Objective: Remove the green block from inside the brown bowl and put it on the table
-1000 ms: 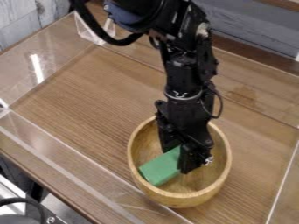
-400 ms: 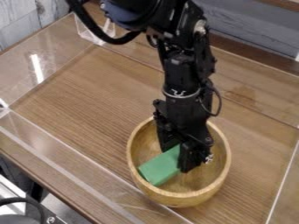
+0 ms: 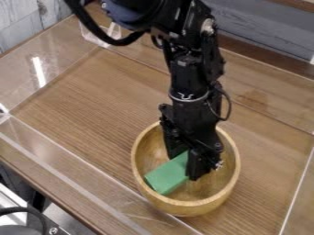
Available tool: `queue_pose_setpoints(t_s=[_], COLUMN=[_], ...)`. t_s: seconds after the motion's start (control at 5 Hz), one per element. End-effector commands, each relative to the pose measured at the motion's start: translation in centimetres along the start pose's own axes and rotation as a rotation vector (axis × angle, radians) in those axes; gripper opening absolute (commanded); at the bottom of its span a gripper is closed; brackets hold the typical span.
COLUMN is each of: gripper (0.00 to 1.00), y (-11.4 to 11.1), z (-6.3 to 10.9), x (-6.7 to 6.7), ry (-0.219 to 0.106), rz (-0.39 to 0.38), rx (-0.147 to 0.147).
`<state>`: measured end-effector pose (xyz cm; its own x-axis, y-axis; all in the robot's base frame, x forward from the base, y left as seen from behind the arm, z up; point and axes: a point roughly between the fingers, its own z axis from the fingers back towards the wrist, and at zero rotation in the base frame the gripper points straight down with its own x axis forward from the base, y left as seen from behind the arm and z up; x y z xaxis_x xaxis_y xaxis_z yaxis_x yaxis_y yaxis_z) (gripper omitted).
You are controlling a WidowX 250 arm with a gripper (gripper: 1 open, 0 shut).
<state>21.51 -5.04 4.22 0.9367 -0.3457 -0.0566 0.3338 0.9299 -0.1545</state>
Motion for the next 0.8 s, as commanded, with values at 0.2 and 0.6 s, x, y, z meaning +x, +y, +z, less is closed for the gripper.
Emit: queue_pose_setpoints(t_s=[0.2,0.6], gripper=[0.0,0.0], y=[-0.07,-0.1], z=[0.73,0.67], x=[-0.01,-0.27], ry=[-0.031,-0.024], rz=[0.017,0.037], rx=[-0.004,-0.013])
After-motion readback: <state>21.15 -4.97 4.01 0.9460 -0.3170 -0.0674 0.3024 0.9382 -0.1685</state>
